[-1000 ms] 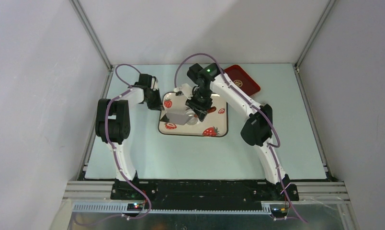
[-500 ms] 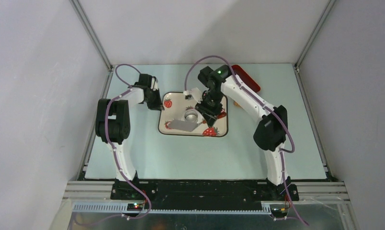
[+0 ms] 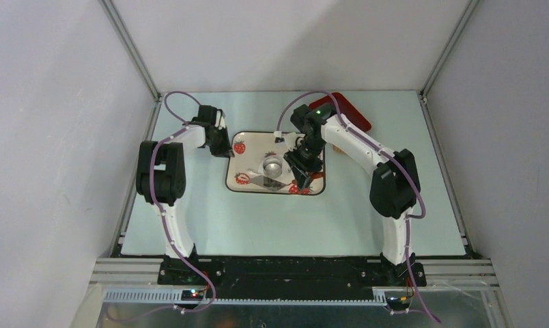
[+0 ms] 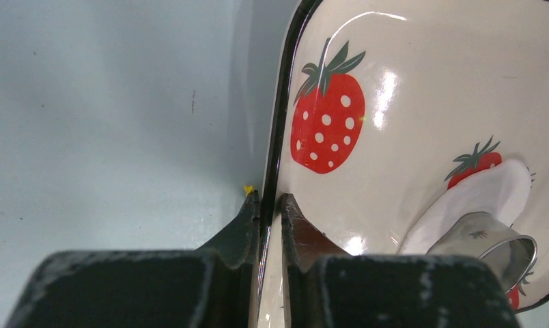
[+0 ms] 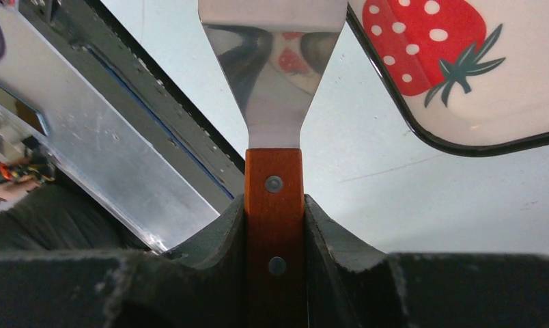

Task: Roll out the dumpling wrappers from the dough
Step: Remove the dumpling wrapper from the work surface.

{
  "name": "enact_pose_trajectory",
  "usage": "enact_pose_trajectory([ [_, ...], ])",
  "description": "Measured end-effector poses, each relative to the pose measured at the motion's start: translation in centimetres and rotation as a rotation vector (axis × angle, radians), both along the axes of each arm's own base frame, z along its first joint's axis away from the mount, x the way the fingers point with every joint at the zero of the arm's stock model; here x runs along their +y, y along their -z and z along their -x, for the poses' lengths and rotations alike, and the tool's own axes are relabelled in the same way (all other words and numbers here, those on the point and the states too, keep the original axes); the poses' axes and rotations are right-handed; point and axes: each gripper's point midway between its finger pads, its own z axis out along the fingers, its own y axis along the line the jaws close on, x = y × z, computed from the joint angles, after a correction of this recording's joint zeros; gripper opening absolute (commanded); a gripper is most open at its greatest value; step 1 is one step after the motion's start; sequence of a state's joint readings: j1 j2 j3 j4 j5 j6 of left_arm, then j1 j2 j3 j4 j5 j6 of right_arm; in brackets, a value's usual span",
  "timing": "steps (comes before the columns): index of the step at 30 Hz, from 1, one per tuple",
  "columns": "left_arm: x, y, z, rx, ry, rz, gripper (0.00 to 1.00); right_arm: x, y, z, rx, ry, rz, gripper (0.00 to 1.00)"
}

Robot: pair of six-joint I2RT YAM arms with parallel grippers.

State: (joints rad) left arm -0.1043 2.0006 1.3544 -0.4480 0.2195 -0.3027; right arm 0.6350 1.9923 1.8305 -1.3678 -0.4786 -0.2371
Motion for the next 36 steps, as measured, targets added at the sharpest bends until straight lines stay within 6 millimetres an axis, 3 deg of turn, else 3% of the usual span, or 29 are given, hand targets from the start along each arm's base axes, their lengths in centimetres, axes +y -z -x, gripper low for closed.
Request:
enact_pose_trajectory([
  [16,0.0,0.0,0.0,-0.001,-0.003,-0.006,0.00,4.4,0.4,0.5,-0.042,0.197,0.059,0.00],
  [21,-0.1,0.0,0.0,-0.001,-0.002,-0.006,0.00,5.7,0.3,-1.3,-0.087,0.227,0.065,0.00],
  [26,-0.7,0.0,0.1,0.000,0.004,0.000,0.00,7.3,0.3,-4.4,-0.141,0.270,0.042,0.00],
  [31,-0.8,-0.1,0.1,-0.001,0.007,0.000,0.00,8.4,-1.2,-6.8,-0.186,0.300,-0.024,0.00],
  [36,-0.8,-0.1,0.1,0.000,0.007,0.001,0.00,9.4,-2.6,-6.9,-0.185,0.291,-0.083,0.00],
])
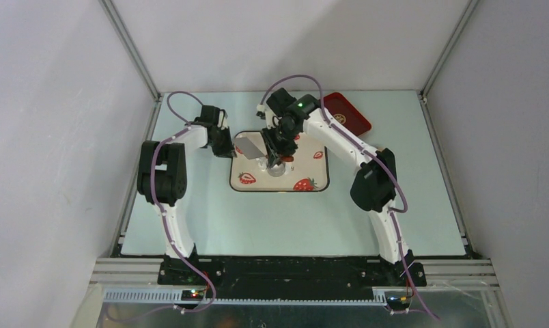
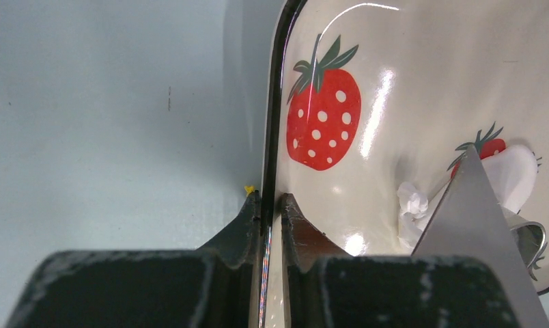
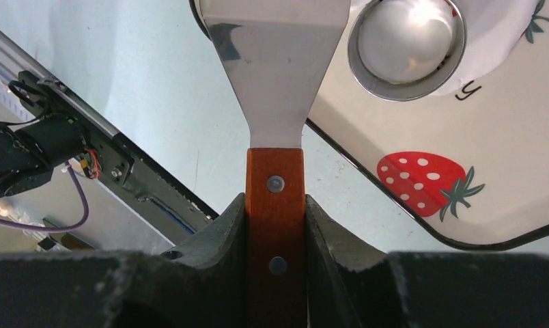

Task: Roll out the dumpling wrappers from the dough
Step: Remove the dumpling wrapper from the work surface.

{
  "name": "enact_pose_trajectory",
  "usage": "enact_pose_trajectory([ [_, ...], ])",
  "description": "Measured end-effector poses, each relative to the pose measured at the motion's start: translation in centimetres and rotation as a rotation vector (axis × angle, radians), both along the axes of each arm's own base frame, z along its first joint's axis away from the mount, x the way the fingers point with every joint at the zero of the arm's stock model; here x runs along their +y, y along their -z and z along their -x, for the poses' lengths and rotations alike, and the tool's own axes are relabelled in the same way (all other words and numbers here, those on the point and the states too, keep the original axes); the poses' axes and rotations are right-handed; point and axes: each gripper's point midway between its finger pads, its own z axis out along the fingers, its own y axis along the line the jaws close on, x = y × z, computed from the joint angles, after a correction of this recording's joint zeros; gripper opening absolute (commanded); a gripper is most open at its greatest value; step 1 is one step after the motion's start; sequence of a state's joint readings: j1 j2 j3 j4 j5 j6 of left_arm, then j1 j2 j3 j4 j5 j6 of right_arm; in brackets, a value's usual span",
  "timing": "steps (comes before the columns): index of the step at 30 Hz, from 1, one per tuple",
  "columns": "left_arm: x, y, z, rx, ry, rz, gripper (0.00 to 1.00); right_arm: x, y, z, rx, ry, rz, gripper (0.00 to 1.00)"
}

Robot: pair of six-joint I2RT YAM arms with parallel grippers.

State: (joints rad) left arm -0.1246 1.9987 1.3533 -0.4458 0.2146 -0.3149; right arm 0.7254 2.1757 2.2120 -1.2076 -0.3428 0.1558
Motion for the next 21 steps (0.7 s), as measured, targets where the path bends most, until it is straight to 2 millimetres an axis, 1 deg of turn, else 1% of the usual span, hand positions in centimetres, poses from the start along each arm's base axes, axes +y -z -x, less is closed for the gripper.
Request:
enact_pose_trajectory([
  [4,0.0,0.0,0.0,0.000,0.000,0.001,0.00,-0.1,0.5,0.6,0.015,-0.021,0.002,0.00],
  [7,0.0,0.0,0.0,0.000,0.000,0.001,0.00,-0.8,0.7,1.4,0.022,-0.051,0.014,0.00],
  [9,0.0,0.0,0.0,0.000,0.000,0.000,0.00,-1.6,0.5,1.6,0.010,-0.070,0.018,0.00],
  [11,0.0,0.0,0.0,0.000,0.001,0.001,0.00,-3.0,-0.2,1.8,-0.006,-0.092,0.014,0.00],
  [14,0.0,0.0,0.0,0.001,0.000,0.002,0.00,-6.5,-1.5,2.9,-0.045,-0.135,0.011,0.00],
  [18,0.0,0.0,0.0,0.001,0.000,0.002,0.00,-12.1,-3.3,5.0,-0.134,-0.151,0.040,0.00],
  [21,0.0,0.0,0.0,0.001,0.000,0.001,0.00,-15.3,-3.1,5.9,-0.193,-0.149,0.105,0.00],
])
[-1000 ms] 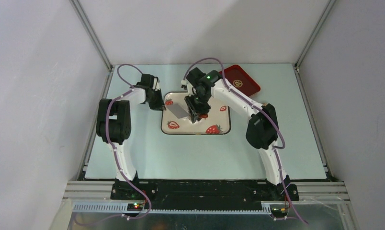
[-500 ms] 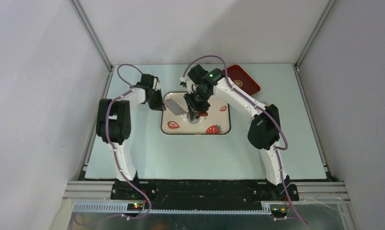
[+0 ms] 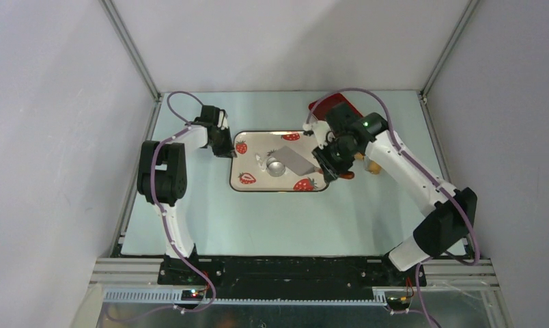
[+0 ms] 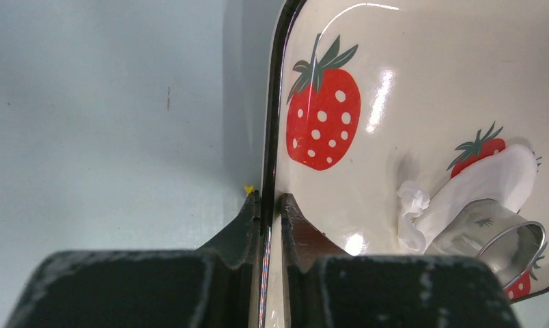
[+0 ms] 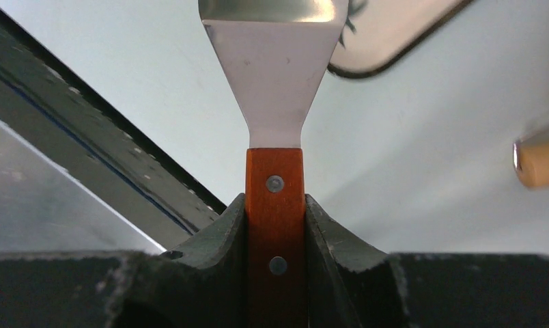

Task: Roll out the dumpling wrappers from the dough
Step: Remove the dumpling wrapper from the work surface.

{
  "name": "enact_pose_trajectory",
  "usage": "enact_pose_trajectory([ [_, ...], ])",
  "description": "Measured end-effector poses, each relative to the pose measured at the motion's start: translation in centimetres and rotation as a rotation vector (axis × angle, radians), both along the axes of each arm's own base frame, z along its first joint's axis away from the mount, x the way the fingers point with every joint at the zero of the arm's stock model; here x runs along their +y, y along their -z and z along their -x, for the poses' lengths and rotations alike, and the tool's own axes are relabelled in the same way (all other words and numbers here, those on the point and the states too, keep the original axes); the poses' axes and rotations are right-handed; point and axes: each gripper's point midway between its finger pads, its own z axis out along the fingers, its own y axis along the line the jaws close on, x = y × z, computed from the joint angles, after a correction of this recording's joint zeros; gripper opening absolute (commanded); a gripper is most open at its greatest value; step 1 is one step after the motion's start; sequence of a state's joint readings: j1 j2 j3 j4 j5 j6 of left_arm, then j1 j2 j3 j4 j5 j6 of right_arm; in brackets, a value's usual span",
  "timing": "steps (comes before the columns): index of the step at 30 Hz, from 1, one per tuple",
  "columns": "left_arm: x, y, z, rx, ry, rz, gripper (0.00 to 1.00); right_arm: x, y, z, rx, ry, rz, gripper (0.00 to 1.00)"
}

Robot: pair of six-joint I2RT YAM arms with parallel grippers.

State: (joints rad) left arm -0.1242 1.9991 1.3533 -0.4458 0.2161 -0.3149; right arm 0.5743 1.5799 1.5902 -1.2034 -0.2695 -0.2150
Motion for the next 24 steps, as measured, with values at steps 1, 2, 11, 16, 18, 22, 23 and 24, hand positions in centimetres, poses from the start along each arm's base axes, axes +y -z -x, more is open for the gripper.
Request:
enact_pose_trajectory([
  [1,0.0,0.0,0.0,0.000,0.000,0.000,0.00,-0.9,0.3,0.4,-0.009,0.000,0.029,0.00],
  [2,0.0,0.0,0.0,0.000,0.000,0.000,0.00,-1.7,0.8,0.7,-0.016,-0.002,0.059,0.00],
  [11,0.0,0.1,0.0,-0.003,-0.001,0.001,0.00,-7.8,6.1,1.6,0.022,0.090,0.366,0.00],
  [16,0.0,0.0,0.0,-0.006,-0.006,0.002,0.11,-8.6,7.1,1.1,0.005,0.140,0.463,0.00],
  [18,-0.1,0.1,0.0,-0.007,-0.007,-0.003,0.20,-8.2,7.4,0.9,-0.015,0.134,0.498,0.00],
  [22,-0.2,0.1,0.0,-0.010,-0.009,-0.018,0.22,-7.2,8.0,0.9,-0.051,0.108,0.545,0.00],
  [23,-0.2,0.1,0.0,-0.012,-0.009,-0.023,0.20,-7.0,8.1,1.0,-0.056,0.103,0.552,0.00],
  [24,-0.2,0.2,0.0,-0.013,-0.008,-0.027,0.16,-6.8,8.1,1.0,-0.059,0.099,0.558,0.00],
])
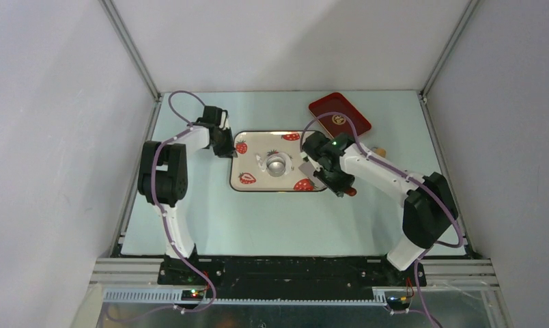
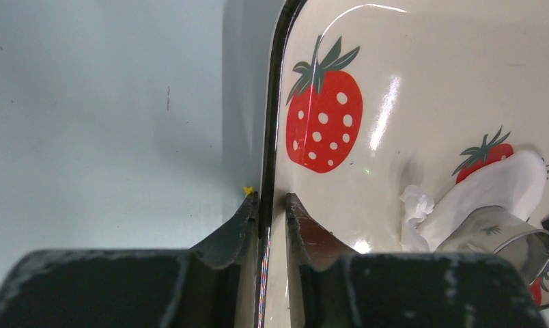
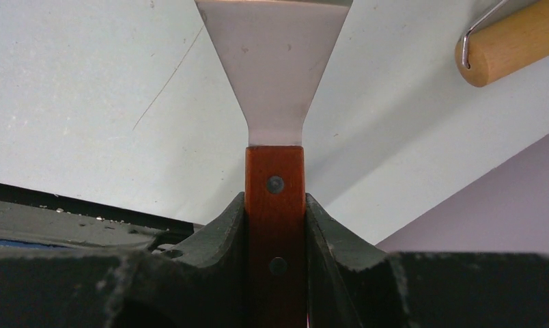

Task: Roll out the dumpling wrappers from the dough
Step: Remove the dumpling wrapper from the work surface.

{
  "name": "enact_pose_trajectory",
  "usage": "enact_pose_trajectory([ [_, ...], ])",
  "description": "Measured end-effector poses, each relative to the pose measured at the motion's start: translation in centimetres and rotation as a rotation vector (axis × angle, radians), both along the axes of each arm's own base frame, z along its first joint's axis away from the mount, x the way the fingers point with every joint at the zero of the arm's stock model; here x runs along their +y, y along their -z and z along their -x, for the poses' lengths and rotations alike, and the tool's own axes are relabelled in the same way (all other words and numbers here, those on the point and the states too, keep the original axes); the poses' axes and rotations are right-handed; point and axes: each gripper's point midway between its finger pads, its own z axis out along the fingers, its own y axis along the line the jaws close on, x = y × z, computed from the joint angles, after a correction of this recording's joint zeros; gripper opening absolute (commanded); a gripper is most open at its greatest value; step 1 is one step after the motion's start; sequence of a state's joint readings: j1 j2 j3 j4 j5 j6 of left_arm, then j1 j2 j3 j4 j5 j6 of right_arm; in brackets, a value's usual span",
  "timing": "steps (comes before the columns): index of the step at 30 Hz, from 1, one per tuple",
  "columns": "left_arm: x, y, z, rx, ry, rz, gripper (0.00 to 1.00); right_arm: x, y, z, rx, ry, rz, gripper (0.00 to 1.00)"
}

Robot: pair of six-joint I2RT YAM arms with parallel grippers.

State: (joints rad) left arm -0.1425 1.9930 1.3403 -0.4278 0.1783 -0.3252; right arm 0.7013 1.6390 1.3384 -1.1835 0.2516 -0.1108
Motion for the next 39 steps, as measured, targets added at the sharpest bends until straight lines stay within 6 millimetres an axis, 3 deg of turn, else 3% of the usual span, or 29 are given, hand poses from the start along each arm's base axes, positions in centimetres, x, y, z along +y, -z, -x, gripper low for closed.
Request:
enact_pose_trajectory([
  [6,-0.2,0.0,0.0,0.001,-0.006,0.010,0.00,0.3,0.1,0.1,0.001,0.002,0.006,0.00],
  [24,-0.2,0.0,0.0,-0.020,-0.021,0.015,0.00,3.0,0.0,2.9,0.094,-0.051,-0.076,0.00],
  [39,-0.2,-0.1,0.0,-0.020,-0.021,0.015,0.00,3.0,1.3,1.6,0.120,0.016,-0.046,0.00],
])
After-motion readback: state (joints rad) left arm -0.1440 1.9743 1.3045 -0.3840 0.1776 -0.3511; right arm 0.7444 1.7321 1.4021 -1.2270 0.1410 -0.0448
